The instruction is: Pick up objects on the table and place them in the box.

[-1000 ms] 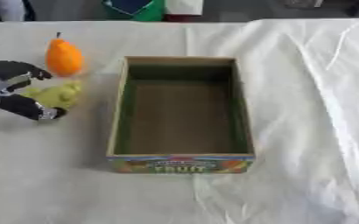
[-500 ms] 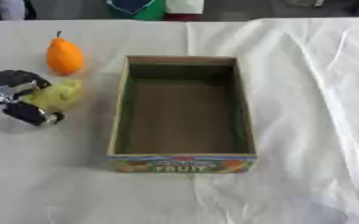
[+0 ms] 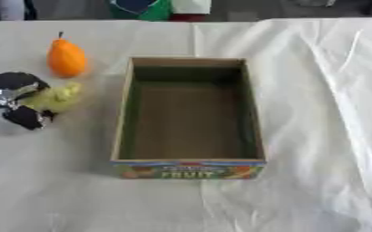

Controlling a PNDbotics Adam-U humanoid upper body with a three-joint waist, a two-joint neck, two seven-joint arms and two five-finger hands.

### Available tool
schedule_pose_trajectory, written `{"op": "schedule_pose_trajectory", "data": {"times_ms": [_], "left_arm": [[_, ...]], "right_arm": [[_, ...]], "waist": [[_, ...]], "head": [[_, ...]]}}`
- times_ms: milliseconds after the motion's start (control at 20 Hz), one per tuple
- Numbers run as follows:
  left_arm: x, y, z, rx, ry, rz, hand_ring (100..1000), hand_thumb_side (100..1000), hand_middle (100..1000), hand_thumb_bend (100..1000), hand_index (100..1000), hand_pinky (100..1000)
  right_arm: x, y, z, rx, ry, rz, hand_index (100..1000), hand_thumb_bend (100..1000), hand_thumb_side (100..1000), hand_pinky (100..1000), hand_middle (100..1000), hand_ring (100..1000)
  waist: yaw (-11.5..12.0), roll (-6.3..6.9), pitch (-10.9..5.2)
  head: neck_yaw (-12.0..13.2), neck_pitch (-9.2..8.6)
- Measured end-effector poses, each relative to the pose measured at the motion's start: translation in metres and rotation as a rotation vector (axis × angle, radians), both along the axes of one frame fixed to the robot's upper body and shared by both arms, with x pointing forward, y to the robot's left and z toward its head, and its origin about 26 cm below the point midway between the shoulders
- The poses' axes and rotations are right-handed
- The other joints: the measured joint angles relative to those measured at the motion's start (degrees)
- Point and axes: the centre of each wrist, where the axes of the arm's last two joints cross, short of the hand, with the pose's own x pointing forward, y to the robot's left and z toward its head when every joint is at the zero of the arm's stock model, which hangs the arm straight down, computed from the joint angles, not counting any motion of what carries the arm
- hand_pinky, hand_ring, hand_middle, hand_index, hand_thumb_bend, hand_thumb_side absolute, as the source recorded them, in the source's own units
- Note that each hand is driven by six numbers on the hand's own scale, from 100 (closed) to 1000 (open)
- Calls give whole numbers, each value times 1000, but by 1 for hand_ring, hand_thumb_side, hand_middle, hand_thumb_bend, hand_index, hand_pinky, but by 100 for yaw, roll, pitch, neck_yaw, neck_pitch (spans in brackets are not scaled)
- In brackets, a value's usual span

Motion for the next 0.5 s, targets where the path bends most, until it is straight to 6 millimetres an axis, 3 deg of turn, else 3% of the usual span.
{"op": "schedule_pose_trajectory", "data": {"times_ms": [100,300,500], "left_arm": [[-1,0,1,-26,-13,6,700,204,656,100,732,485],[-5,-4,8,-64,-67,17,571,210,496,100,585,364],[-10,-10,19,-94,-168,25,535,209,432,100,516,316]], "right_arm": [[0,0,0,0,0,0,690,100,598,627,545,662],[0,0,-1,0,4,-2,691,100,598,627,545,663],[0,-1,-2,0,5,-2,691,100,598,627,546,663]], "waist": [[0,0,0],[5,-1,1],[9,-4,1]], "head": [[-1,0],[-15,0],[-20,0]]}}
